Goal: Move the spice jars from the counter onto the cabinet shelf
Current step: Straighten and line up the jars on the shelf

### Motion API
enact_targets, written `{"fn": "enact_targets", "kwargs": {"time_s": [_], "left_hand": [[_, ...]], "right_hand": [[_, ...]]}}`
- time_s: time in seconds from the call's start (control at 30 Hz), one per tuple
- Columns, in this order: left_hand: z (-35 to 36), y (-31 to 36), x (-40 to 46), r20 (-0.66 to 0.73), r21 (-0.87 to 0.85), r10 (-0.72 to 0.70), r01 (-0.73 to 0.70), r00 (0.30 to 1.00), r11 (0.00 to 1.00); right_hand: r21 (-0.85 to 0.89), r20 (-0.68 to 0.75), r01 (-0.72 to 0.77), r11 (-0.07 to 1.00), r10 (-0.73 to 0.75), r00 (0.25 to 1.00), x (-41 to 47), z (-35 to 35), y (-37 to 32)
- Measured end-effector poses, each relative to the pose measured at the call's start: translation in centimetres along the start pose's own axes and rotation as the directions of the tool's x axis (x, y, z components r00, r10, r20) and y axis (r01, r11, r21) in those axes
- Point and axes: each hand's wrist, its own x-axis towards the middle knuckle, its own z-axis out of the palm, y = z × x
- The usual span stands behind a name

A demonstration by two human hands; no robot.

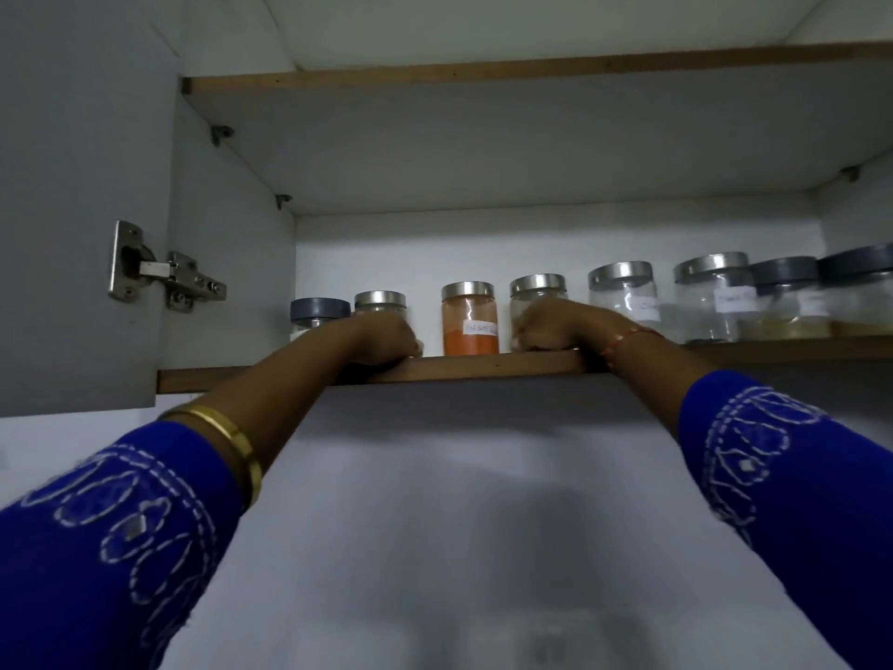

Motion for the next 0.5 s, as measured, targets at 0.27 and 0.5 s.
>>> {"fn": "enact_targets", "kwargs": {"time_s": [0.27,0.5], "left_hand": [[1.7,6.6,3.0,0.142,0.088,0.021,-0.033,0.990,0.996],[2.7,8.6,4.5,0.220,0.022,0.023,-0.029,0.975,0.999]], "right_hand": [[0.174,-0.032,-0.191,0.966,0.199,0.979,-1.3,0.0,5.7],[0.119,0.149,-0.125,0.985,0.106,0.983,-0.2,-0.2,5.3]]}}
